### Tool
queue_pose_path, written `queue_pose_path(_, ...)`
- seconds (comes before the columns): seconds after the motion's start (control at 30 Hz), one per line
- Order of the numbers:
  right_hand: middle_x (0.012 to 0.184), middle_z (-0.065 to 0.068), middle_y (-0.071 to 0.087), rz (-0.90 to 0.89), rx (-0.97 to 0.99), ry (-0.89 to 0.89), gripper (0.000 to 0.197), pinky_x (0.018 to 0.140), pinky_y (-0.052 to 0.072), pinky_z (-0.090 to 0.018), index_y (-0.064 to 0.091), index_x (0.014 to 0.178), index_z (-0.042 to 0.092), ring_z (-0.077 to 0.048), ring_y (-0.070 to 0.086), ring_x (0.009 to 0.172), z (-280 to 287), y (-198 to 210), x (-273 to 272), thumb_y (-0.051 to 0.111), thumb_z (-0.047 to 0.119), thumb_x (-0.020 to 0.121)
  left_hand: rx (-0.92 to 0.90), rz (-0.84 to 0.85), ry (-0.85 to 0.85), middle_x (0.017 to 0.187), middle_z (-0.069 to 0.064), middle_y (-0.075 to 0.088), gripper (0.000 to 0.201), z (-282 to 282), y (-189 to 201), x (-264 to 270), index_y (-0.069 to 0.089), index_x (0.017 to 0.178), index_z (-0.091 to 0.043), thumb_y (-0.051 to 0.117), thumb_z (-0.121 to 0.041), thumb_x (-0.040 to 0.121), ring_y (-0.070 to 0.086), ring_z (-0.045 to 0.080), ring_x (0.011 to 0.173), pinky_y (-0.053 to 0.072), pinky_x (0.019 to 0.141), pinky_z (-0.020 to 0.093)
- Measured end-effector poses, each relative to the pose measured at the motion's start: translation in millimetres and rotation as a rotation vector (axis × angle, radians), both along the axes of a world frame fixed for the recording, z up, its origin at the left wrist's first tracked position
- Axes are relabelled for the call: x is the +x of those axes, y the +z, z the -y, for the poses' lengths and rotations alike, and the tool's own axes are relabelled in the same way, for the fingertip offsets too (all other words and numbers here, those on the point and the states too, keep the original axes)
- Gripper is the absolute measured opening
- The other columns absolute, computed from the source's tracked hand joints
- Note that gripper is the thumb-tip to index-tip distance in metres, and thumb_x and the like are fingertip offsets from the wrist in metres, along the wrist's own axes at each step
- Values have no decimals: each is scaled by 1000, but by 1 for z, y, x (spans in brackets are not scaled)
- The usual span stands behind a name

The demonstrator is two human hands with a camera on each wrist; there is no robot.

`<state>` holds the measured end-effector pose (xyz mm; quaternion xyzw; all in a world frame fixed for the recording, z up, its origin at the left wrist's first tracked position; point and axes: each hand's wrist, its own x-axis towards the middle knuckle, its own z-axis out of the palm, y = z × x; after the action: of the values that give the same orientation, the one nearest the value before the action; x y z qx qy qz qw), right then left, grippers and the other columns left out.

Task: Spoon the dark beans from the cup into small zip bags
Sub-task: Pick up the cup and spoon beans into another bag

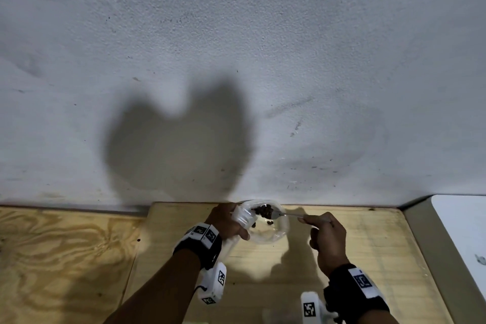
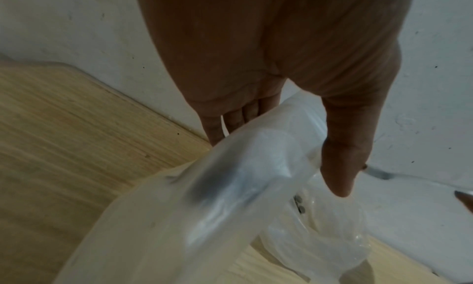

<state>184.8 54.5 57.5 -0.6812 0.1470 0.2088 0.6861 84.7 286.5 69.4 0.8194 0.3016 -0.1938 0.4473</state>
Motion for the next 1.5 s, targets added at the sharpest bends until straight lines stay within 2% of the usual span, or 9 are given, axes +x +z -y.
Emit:
queue_pose_path(0.13, 50, -5, 36, 175, -1, 116, 18, 42, 25, -20, 51, 71, -6, -15, 28, 42, -15, 19, 5, 67, -8, 78, -37, 5, 28, 90, -10, 69, 38, 1, 1, -1, 64, 76, -30, 91, -16, 53, 65, 8, 84, 46, 65, 15)
queue_pose_path(0.4, 71, 3, 70, 549, -197, 508, 42, 54, 43, -16, 47, 65, 27, -2, 57, 56, -46, 43, -2, 76, 2, 81, -56, -17, 46, 110, -11, 64, 61, 1, -4, 0, 68, 110, -21, 92, -22, 54, 64, 10, 98, 48, 76, 17)
queue_pose_path(0.5, 76, -4, 72, 519, -177, 236, 32, 69, 55, -32, 57, 71, 22, -19, 70, 77, -35, 34, 4, 78, -1, 78, -75, -4, 146, 101, -7, 67, 56, 2, -2, -5, 65, 100, -22, 93, -19, 52, 63, 6, 85, 47, 63, 15)
queue_pose_path(0.63, 76, -8, 71, 334, -217, -3, 20, 77, 54, -43, 60, 76, 8, -20, 66, 73, -11, 8, 1, 76, -3, 74, -46, 83, 283, 128, -3, 60, 102, 8, -3, -17, 54, 133, -21, 93, -33, 39, 60, 16, 111, 54, 89, 31)
queue_pose_path(0.87, 73, -11, 67, 25, -350, 162, 10, 43, 34, -24, 71, 82, 10, -22, 46, 43, -11, -10, -11, 62, 8, 85, 22, 232, 340, 122, -4, 64, 77, 21, 9, -41, 63, 122, -23, 93, -29, 51, 61, 15, 109, 50, 89, 27)
queue_pose_path(1.07, 120, -12, 62, 165, -675, 273, 64, 88, 49, -37, 51, 138, 17, -34, 62, 109, 4, 10, -22, 75, 35, 82, 15, 273, 249, 115, -6, 67, 68, 31, 30, -59, 64, 119, -25, 92, -28, 57, 63, 14, 105, 50, 91, 28)
queue_pose_path(1.17, 97, -6, 67, 329, -528, 324, 36, 73, 43, -28, 61, 122, 20, -24, 63, 90, 5, 45, -47, 71, 27, 88, 14, 305, 191, 109, -11, 66, 72, 39, 34, -71, 63, 121, -25, 93, -31, 55, 62, 11, 101, 46, 85, 22)
queue_pose_path(1.33, 57, 4, 56, 249, -287, 947, 19, 50, 36, -15, 73, 106, 18, -7, 49, 52, -3, 90, -99, 57, 28, 100, -74, 389, 55, 114, -4, 69, 84, 57, 34, -95, 62, 126, -20, 95, -26, 49, 65, 14, 101, 50, 85, 25)
queue_pose_path(1.5, 62, 9, 65, 370, -394, 993, 18, 65, 46, -24, 71, 72, 19, -4, 57, 60, 0, 92, -120, 70, 19, 90, -207, 427, -24, 114, -7, 70, 93, 70, 37, -115, 60, 129, -23, 95, -32, 43, 65, 12, 104, 53, 90, 30)
